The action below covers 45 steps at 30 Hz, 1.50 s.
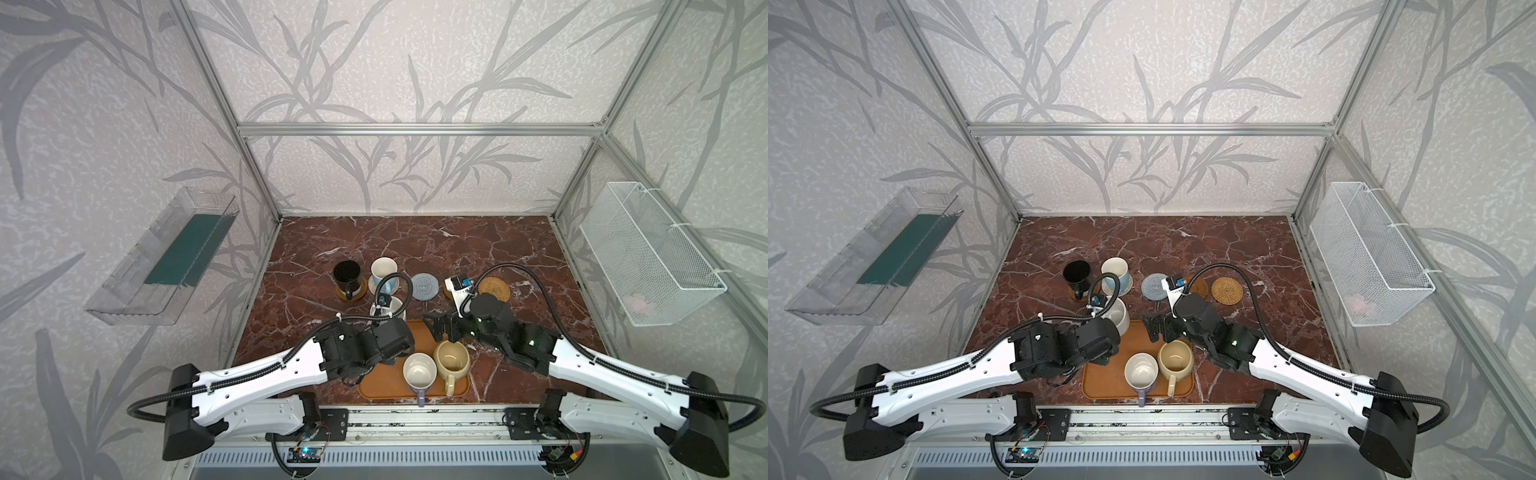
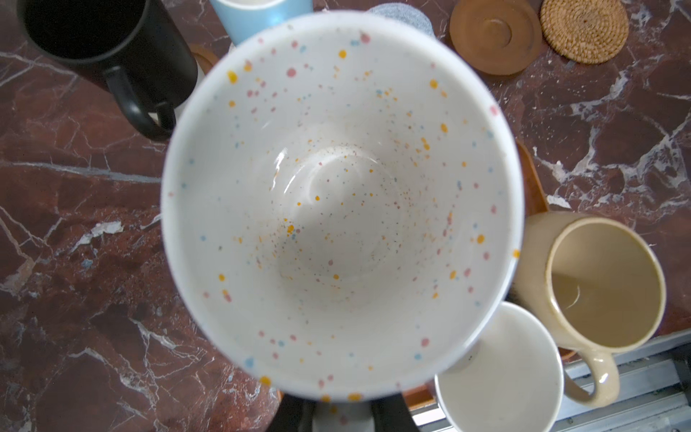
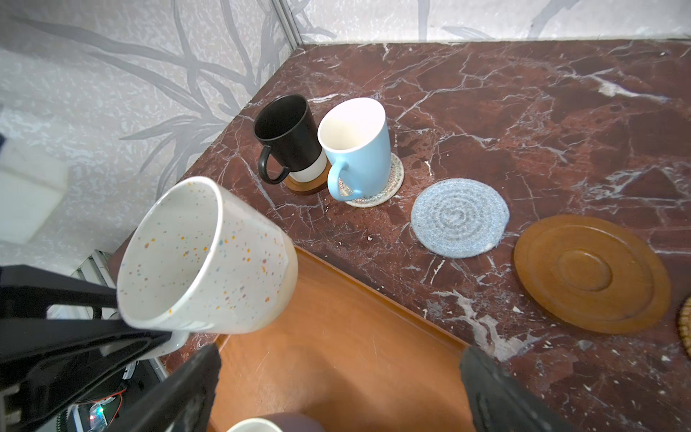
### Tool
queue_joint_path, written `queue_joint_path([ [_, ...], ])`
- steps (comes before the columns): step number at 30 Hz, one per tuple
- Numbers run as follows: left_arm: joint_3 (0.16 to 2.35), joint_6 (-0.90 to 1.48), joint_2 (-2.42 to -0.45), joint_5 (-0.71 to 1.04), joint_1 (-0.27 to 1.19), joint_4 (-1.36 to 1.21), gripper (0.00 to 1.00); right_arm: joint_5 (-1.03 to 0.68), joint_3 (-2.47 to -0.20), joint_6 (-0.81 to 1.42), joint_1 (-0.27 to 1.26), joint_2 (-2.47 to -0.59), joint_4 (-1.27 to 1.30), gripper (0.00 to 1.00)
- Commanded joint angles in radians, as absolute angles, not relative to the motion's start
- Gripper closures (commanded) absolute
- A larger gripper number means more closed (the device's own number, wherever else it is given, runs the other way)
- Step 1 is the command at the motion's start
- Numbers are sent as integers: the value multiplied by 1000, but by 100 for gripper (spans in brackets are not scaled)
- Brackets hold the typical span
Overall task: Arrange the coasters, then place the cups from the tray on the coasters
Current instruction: 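Lift the white speckled mug off the tray with the left gripper, then carry the white speckled mug over the grey felt coaster with the left gripper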
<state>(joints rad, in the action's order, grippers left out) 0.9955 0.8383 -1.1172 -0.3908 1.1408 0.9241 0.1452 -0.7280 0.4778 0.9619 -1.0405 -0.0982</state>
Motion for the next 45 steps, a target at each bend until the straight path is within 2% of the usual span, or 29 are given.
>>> queue_joint_path([
  [1,1080,745,-1153,-423,1105,819,100,173,-712,459,960,-1000,-63,0],
  [8,1170,687,-1263,-372,1034,735,100,241,-675,478,949,-916,-93,1],
  [21,1310,593,-1428,-318,916,693,100,231,-613,488,871,-830,-122,1],
  [42,1497,577,-1795,-268,817,563,100,120,-529,538,716,-841,-94,1],
  [45,1517,593,-1835,-263,808,547,100,62,-516,557,672,-852,-80,1],
])
